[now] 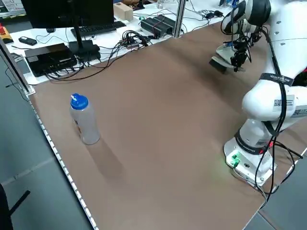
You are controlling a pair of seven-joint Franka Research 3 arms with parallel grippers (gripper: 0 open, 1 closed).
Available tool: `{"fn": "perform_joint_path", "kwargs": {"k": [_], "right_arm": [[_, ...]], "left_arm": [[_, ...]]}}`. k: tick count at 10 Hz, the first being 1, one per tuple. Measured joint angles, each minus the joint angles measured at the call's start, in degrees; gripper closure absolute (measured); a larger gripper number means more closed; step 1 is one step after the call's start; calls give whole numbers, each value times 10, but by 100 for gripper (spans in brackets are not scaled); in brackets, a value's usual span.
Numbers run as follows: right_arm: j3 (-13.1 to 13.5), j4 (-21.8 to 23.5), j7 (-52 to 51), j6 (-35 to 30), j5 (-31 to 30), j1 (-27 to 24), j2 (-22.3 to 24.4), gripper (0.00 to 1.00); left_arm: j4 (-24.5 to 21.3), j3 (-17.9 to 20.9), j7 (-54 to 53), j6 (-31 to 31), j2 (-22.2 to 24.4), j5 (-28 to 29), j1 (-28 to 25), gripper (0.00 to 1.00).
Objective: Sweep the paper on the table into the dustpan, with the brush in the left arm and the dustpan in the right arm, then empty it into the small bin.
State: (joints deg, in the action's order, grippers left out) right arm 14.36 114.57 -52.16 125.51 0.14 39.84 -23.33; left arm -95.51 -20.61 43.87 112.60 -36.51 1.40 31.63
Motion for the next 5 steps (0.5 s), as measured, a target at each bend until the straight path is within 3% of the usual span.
{"fn": "perform_joint_path", "kwargs": {"k": [5], "right_arm": [[0,-15,15,-2,2,9,-13,67]], "left_arm": [[54,0,20,0,-22,0,27,73]]}}
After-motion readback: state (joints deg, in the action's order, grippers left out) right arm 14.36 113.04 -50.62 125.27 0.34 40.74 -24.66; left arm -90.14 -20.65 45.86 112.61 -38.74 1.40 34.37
